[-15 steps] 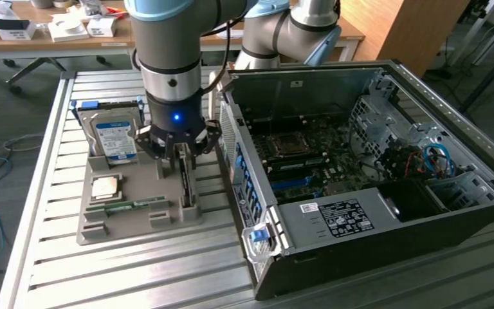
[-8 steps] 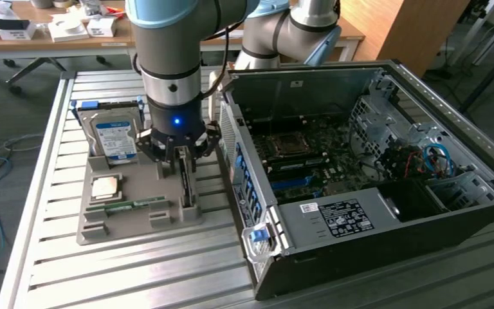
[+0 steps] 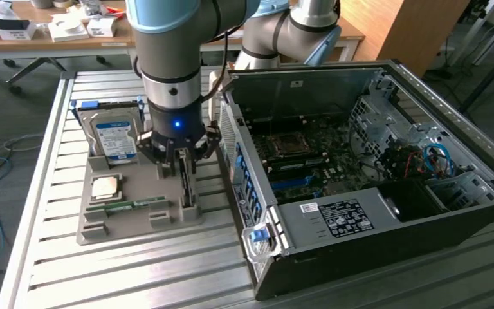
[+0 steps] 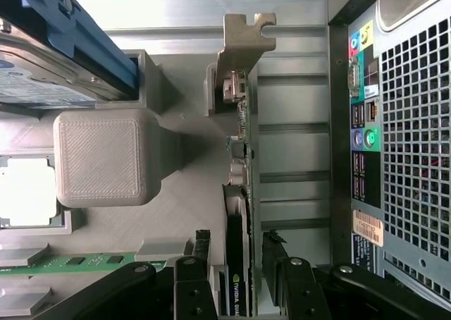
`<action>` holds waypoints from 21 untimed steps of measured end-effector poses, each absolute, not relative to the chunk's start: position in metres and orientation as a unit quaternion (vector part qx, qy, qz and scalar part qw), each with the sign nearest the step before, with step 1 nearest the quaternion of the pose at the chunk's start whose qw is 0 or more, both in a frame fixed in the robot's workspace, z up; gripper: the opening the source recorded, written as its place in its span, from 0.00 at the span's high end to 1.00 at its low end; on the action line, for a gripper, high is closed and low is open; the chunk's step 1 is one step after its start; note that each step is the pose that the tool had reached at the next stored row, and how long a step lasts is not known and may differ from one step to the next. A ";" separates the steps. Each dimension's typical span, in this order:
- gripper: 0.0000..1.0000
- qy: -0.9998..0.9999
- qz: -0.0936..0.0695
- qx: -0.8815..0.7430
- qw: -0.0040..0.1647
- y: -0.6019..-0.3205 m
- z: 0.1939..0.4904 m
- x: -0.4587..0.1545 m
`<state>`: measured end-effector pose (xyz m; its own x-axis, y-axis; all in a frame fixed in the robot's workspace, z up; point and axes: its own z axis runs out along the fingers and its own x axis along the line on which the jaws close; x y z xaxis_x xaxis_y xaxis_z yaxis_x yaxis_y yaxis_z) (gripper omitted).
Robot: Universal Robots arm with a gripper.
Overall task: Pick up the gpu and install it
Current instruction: 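Pick up the gpu and move the gpu toward the slot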
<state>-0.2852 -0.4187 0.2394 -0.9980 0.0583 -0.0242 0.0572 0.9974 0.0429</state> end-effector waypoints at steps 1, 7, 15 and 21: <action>0.57 0.999 0.021 0.029 0.013 -0.419 0.239 -0.285; 0.57 0.999 0.021 0.029 0.013 -0.419 0.239 -0.285; 0.57 0.999 0.021 0.029 0.013 -0.418 0.237 -0.285; 0.57 0.999 0.021 0.029 0.013 -0.416 0.235 -0.285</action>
